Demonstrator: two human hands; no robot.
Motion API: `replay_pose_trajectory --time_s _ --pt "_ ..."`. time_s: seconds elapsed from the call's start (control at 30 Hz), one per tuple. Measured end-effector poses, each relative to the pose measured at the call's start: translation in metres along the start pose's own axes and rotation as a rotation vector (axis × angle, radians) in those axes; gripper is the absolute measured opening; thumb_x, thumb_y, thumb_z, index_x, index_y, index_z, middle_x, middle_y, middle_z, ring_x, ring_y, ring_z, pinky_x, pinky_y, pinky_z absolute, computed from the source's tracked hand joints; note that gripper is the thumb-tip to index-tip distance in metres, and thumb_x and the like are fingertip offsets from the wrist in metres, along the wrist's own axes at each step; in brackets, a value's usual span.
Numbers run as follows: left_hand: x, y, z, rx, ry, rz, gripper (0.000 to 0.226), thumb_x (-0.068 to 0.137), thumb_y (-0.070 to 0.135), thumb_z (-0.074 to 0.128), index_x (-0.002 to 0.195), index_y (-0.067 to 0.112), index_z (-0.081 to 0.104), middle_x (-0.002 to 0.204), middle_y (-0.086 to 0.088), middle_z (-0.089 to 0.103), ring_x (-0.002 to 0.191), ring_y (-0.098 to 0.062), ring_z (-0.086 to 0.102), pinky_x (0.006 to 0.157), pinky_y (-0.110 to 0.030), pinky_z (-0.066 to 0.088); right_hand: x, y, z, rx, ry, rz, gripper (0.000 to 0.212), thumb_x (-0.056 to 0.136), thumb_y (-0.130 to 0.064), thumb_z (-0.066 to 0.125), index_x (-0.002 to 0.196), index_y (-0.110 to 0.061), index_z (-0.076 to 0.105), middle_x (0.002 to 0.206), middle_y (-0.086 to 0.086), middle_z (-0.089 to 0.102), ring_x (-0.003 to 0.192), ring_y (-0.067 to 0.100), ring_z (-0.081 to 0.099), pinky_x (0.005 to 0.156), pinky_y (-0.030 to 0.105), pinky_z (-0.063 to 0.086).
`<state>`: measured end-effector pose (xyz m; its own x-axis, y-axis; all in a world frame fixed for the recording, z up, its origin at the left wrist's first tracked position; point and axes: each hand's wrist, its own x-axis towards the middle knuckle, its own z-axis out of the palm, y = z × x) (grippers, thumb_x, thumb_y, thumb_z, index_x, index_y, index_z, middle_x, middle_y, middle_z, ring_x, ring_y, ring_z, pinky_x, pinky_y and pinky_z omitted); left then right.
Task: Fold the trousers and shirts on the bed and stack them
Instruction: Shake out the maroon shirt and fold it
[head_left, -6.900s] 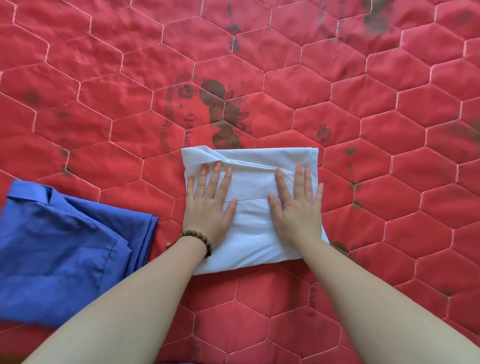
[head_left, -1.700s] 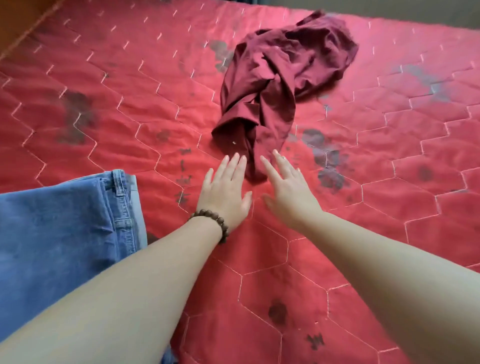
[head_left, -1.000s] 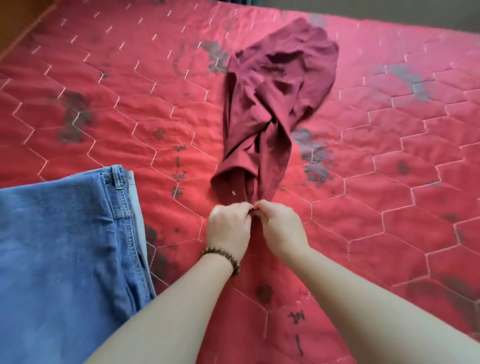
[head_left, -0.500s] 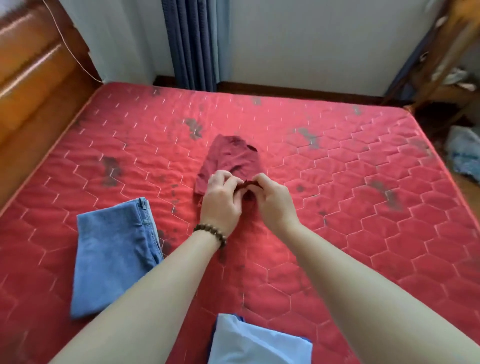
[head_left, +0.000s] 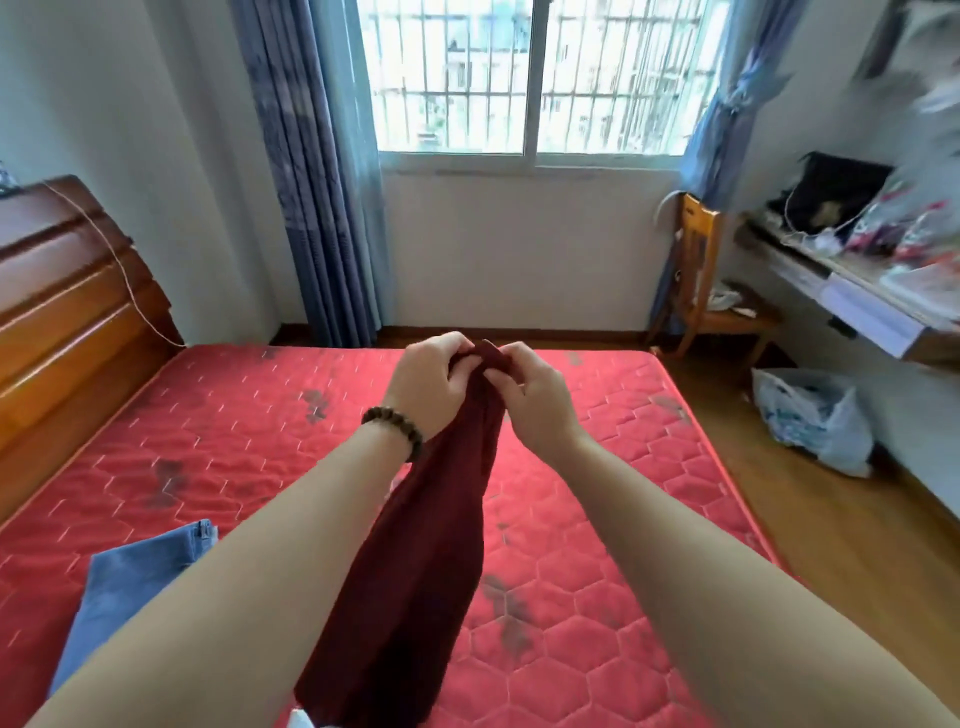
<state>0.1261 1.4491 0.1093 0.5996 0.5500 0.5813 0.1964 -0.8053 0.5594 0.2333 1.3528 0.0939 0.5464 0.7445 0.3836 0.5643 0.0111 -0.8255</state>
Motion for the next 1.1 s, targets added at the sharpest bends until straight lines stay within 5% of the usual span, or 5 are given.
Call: replay_pose_trajectory --time_s 0.23,0.43,0.57,0.8,1.1 --pt "0.021 0.097 -0.003 -0.181 -0.051 -0.098 0.025 0.094 0.028 0.056 0.084 0.011 0.070 0.072 -0.004 0.067 0.067 -0.012 0.059 0.067 -0.030 0.048 0.010 -0.028 -0.103 0.084 -0.062 -0.067 0.008 0.086 -0.003 0.059 0.089 -0.007 0.066 0.082 0.011 0.068 0.075 0.020 0.058 0.073 0.030 0.046" --pt "0.038 0.130 -0.032 -0.421 -0.304 -0.146 0.038 0.096 -0.003 0.047 0.121 0.023 0.061 0.116 -0.009 0.060 0.102 -0.011 0.059 0.080 -0.016 0.052 0.005 -0.044 -0.140 0.443 -0.261 0.041 0.021 0.092 -0.001 0.055 0.089 -0.017 0.068 0.083 0.006 0.067 0.078 0.018 0.061 0.076 0.032 0.050" --pt "0.043 0.158 -0.032 -0.507 -0.554 -0.056 0.035 0.091 0.000 0.059 0.120 0.018 0.063 0.119 -0.011 0.060 0.092 -0.016 0.062 0.084 -0.030 0.056 0.002 -0.056 -0.164 0.661 -0.343 0.090 0.023 0.092 0.002 0.054 0.092 -0.013 0.072 0.081 0.002 0.071 0.076 0.014 0.067 0.069 0.025 0.054" --pt "0.065 0.187 -0.026 -0.352 -0.377 0.151 0.017 0.078 -0.002 0.072 0.094 0.003 0.071 0.111 -0.004 0.063 0.096 0.002 0.058 0.089 -0.011 0.043 0.005 -0.072 -0.202 0.539 -0.403 0.137 0.020 0.075 -0.034 0.075 0.088 -0.019 0.073 0.073 0.006 0.067 0.065 0.020 0.061 0.060 0.031 0.049" --pt "0.097 0.190 -0.030 -0.224 -0.139 0.055 0.013 0.080 0.009 0.073 0.074 0.010 0.061 0.075 -0.006 0.064 0.070 -0.014 0.056 0.072 -0.033 0.050 0.012 -0.084 -0.204 0.225 -0.080 0.016 0.026 0.089 -0.029 0.066 0.103 -0.007 0.067 0.096 0.016 0.071 0.087 0.028 0.067 0.083 0.041 0.054"
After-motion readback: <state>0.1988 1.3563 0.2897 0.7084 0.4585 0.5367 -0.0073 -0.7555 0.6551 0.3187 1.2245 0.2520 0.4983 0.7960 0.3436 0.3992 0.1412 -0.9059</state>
